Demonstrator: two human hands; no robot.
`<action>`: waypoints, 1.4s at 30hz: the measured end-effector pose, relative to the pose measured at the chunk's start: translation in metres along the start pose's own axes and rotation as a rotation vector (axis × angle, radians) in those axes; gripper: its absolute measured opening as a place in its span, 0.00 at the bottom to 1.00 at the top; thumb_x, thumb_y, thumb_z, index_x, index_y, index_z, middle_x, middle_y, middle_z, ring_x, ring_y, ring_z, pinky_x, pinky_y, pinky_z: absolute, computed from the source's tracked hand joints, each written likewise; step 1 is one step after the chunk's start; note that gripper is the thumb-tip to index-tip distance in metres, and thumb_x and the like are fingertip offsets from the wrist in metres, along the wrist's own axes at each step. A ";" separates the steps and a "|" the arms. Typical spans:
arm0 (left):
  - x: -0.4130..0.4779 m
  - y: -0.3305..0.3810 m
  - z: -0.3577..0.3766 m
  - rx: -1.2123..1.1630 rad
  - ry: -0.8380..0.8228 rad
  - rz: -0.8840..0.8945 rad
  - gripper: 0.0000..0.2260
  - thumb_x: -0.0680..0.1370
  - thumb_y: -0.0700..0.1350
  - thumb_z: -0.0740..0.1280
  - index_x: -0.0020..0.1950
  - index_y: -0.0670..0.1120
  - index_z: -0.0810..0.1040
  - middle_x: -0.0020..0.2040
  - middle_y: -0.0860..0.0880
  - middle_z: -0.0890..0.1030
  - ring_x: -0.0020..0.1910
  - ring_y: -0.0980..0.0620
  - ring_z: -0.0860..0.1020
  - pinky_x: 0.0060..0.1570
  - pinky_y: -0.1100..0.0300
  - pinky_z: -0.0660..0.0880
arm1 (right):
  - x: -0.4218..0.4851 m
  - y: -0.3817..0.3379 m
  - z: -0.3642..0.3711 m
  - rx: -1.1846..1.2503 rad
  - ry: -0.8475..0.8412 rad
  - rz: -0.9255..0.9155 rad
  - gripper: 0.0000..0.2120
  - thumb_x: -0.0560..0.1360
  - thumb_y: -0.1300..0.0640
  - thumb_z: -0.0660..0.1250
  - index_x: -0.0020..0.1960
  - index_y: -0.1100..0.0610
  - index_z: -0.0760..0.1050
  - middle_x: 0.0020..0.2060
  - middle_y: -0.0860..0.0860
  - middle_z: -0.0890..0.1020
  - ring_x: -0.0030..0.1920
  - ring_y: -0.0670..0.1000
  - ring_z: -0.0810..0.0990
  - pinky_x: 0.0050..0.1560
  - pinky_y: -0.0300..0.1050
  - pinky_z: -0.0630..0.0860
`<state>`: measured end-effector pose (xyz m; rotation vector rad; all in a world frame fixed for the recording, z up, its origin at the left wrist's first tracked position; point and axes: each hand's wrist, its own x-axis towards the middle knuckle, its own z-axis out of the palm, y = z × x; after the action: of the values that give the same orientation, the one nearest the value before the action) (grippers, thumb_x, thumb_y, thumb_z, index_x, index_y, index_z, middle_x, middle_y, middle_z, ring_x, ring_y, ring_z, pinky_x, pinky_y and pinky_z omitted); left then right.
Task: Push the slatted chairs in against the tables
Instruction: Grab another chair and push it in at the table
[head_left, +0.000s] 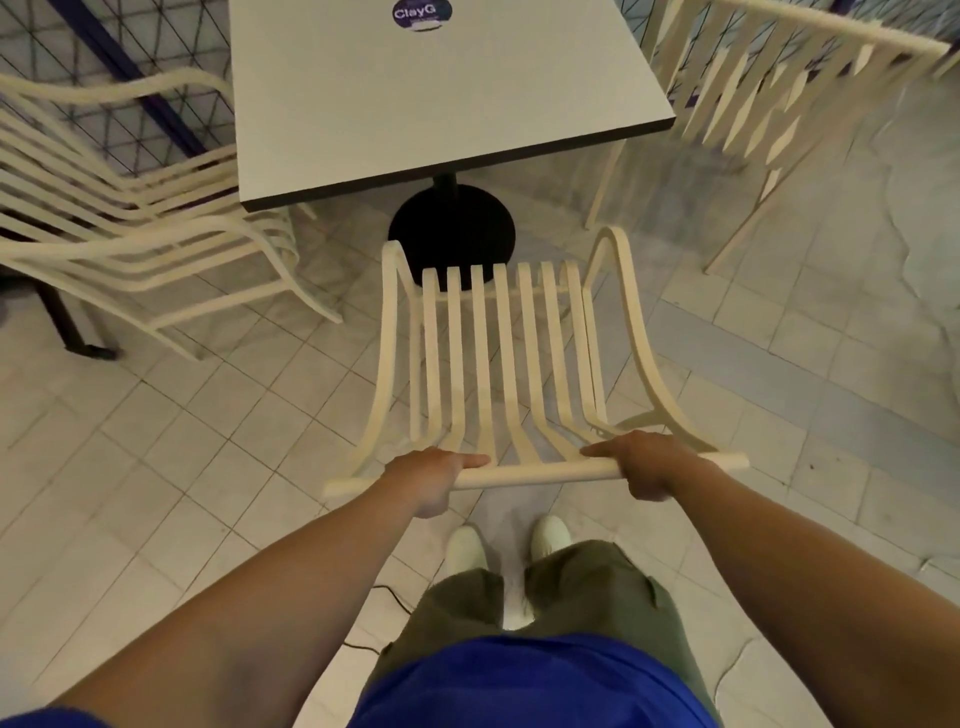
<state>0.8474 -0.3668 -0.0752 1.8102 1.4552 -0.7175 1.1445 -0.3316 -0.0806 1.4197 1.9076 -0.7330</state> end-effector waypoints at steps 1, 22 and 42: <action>0.000 0.000 0.000 0.005 -0.003 -0.008 0.39 0.79 0.33 0.61 0.77 0.70 0.55 0.50 0.50 0.73 0.40 0.50 0.75 0.40 0.54 0.78 | -0.001 -0.001 0.001 0.002 0.005 0.003 0.38 0.75 0.64 0.67 0.75 0.34 0.60 0.62 0.49 0.77 0.56 0.52 0.79 0.58 0.49 0.77; -0.009 0.054 0.021 -0.149 0.082 -0.138 0.38 0.80 0.34 0.62 0.77 0.70 0.56 0.61 0.48 0.77 0.49 0.48 0.78 0.46 0.55 0.76 | 0.007 0.044 -0.028 -0.138 -0.072 -0.190 0.39 0.74 0.65 0.68 0.76 0.35 0.59 0.63 0.50 0.76 0.58 0.54 0.79 0.59 0.51 0.77; 0.003 0.067 0.020 -0.183 0.129 -0.173 0.39 0.78 0.34 0.64 0.76 0.71 0.57 0.60 0.50 0.78 0.51 0.47 0.80 0.51 0.50 0.80 | 0.013 0.076 -0.050 -0.125 -0.080 -0.218 0.37 0.74 0.58 0.67 0.76 0.35 0.59 0.65 0.48 0.76 0.59 0.52 0.78 0.60 0.48 0.76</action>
<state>0.9136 -0.3898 -0.0781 1.6299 1.7196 -0.5388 1.2070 -0.2659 -0.0631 1.1024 2.0282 -0.7449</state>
